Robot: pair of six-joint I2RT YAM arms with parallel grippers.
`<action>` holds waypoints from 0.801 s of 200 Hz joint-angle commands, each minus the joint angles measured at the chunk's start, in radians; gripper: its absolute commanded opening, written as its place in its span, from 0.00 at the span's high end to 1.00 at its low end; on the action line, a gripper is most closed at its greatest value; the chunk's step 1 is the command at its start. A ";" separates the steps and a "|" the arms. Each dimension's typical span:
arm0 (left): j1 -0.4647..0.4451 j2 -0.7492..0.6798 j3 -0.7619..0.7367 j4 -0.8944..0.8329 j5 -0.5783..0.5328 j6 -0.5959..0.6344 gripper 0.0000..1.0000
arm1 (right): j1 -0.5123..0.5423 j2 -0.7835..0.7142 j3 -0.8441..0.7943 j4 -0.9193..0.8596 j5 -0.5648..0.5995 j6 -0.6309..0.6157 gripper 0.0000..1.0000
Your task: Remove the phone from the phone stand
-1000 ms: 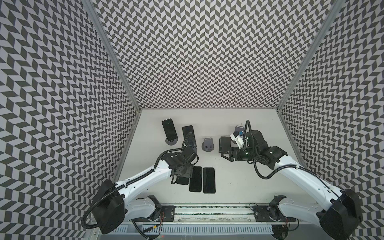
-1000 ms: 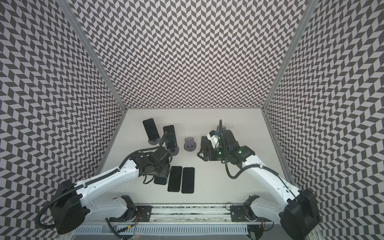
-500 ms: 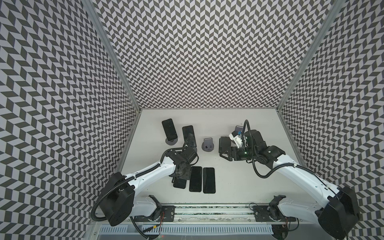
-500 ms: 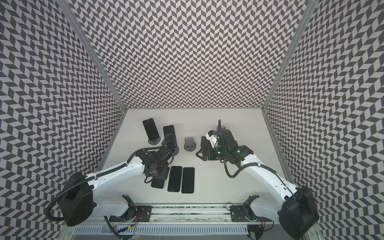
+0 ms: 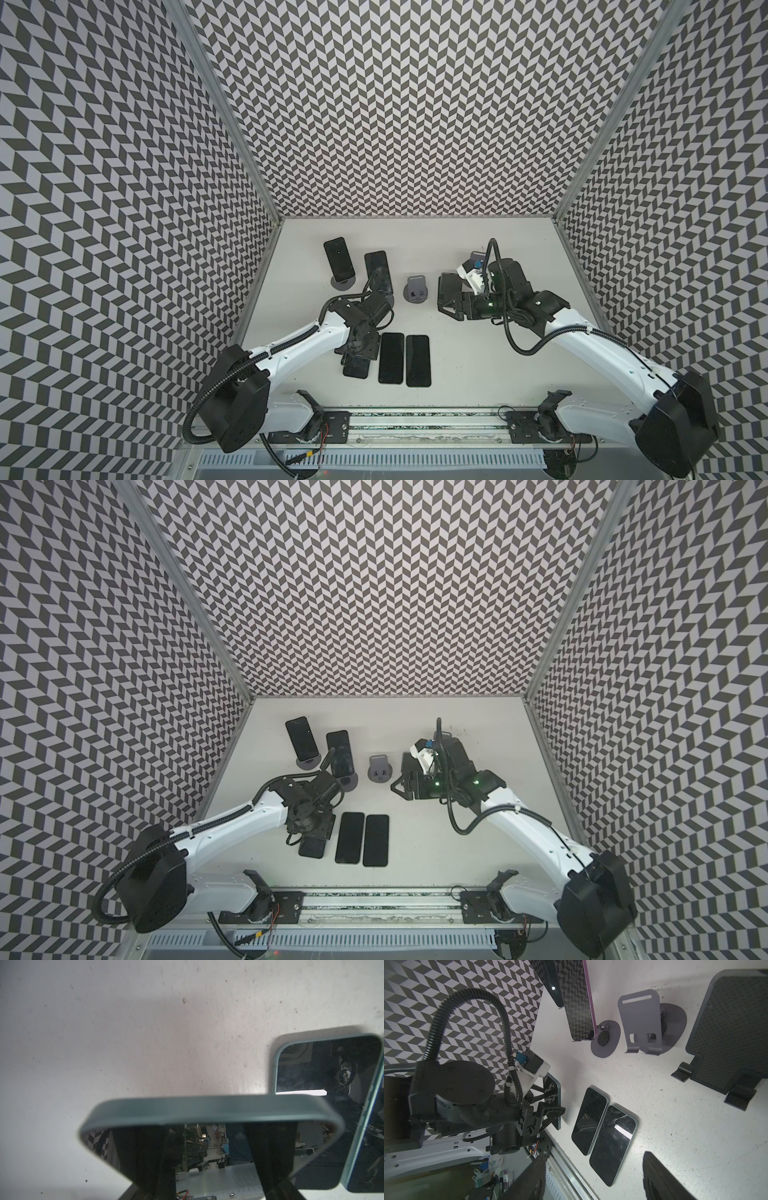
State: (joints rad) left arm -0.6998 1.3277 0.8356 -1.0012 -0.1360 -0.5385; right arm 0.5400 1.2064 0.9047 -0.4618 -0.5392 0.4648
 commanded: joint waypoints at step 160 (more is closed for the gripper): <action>0.020 0.017 0.036 -0.029 0.034 0.021 0.37 | 0.000 -0.044 0.006 0.033 -0.021 -0.004 0.29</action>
State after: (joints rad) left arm -0.6865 1.3422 0.8364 -1.0214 -0.1074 -0.5240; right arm 0.5400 1.1870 0.9234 -0.4637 -0.5510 0.4648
